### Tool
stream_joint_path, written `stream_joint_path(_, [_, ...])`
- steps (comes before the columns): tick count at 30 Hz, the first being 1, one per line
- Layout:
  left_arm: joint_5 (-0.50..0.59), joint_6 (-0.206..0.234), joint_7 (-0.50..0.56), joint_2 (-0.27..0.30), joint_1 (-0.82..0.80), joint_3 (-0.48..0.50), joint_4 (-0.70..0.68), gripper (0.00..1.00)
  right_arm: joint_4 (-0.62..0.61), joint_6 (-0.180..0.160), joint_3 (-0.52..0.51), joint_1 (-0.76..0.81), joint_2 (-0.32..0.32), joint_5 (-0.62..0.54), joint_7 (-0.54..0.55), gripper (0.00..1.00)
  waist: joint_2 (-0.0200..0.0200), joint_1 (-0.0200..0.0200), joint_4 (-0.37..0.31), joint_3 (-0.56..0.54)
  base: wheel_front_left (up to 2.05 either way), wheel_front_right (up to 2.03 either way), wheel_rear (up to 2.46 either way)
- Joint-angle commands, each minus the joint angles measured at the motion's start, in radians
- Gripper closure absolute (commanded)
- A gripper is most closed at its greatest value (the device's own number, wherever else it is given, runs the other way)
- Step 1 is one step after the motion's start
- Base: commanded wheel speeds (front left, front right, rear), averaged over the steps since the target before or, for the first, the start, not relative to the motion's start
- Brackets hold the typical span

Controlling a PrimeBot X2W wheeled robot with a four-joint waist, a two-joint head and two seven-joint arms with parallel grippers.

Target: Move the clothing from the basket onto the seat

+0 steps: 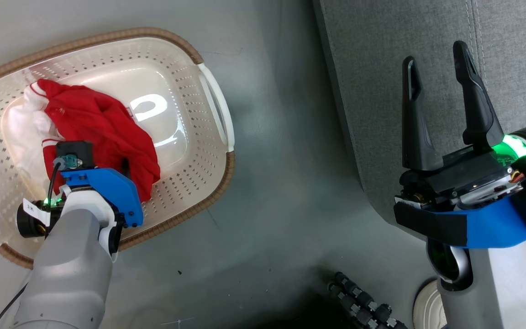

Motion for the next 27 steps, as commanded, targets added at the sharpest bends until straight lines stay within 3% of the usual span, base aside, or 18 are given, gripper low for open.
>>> stream_joint_path(1, [-0.005,-0.003,0.003,0.005,-0.007,0.002,0.010,0.02,0.004,0.000,0.003,-0.021,0.002,0.006,-0.007,0.00,0.0000,0.0000,-0.006,0.005,0.00,0.00,0.00])
stream_joint_path(2, [-0.006,-0.006,0.003,0.007,-0.011,0.000,0.013,0.72,0.005,0.000,0.004,-0.021,0.002,0.006,-0.010,0.00,0.0000,0.0000,-0.009,0.007,0.00,0.00,0.00])
stream_joint_path(3, [-0.006,-0.010,0.007,0.007,-0.014,-0.003,0.017,1.00,0.006,0.000,0.005,-0.021,0.002,0.008,-0.013,0.00,0.0000,0.0000,-0.010,0.008,0.00,0.00,0.00])
stream_joint_path(19, [-0.030,-0.037,-0.023,-0.012,-0.034,-0.026,0.043,1.00,0.027,0.000,0.007,-0.021,0.002,0.011,-0.024,0.00,0.0000,0.0000,-0.004,-0.010,0.00,0.00,0.00])
stream_joint_path(27, [-0.025,-0.056,-0.067,-0.028,0.002,-0.051,0.050,1.00,0.062,0.000,0.004,-0.028,0.001,-0.007,-0.021,0.00,0.0000,0.0000,0.022,-0.113,0.00,0.00,0.00])
